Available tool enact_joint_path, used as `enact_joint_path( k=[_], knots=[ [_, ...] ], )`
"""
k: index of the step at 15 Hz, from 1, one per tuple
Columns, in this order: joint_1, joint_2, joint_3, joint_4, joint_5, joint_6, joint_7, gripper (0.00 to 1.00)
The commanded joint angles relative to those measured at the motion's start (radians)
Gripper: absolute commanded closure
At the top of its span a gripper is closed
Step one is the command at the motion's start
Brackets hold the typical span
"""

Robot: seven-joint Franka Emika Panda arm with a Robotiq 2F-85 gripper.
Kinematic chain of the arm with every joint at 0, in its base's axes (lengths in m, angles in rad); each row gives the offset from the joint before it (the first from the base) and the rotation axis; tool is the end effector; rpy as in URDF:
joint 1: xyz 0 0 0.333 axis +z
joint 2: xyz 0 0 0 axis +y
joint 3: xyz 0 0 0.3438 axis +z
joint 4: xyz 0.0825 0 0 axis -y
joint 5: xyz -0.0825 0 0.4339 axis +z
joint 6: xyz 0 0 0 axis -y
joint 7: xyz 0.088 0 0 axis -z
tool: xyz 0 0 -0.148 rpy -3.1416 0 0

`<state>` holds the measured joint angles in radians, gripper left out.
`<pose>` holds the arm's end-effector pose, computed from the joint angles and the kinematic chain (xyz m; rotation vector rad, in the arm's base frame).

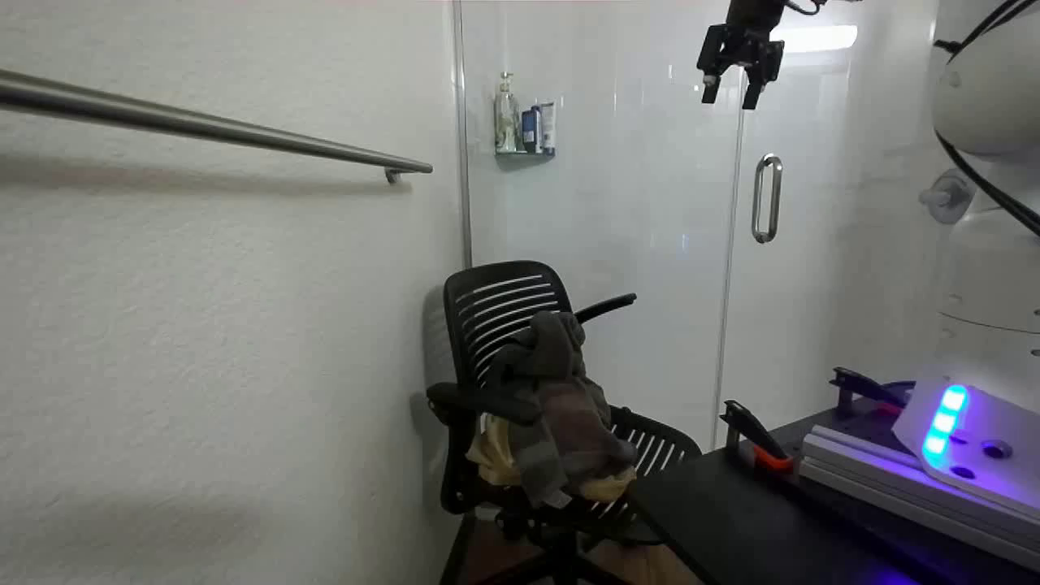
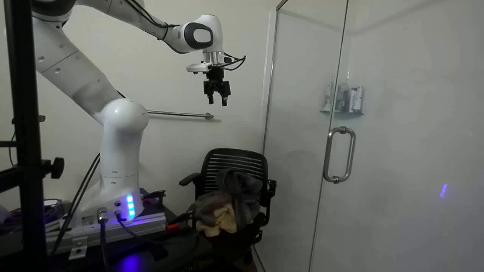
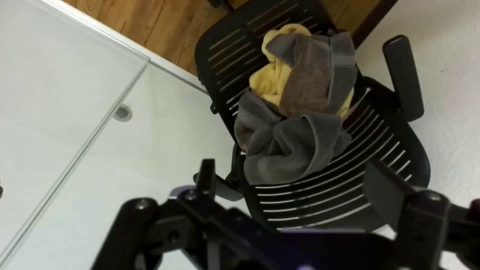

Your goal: Open the shower door

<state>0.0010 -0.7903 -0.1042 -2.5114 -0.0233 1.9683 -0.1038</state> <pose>0.3750 -0.0440 0.5265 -3.0880 -0.0442 -0.3851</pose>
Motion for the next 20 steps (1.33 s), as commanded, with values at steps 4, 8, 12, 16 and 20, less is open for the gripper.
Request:
enact_joint_path(
  k=[4, 8, 12, 16, 20],
  knots=[
    [-0.009, 0.001, 0.007, 0.002, 0.007, -0.002, -0.005, 0.0],
    [-0.009, 0.001, 0.007, 0.002, 0.007, -0.002, -0.005, 0.0],
    [-0.079, -0.048, 0.015, -0.053, -0.027, 0.088, 0.088, 0.0],
    [-0.192, 0.035, -0.089, -0.121, -0.05, 0.286, 0.134, 0.0],
    [-0.304, 0.167, -0.146, -0.166, -0.055, 0.583, 0.18, 0.0]
  ],
)
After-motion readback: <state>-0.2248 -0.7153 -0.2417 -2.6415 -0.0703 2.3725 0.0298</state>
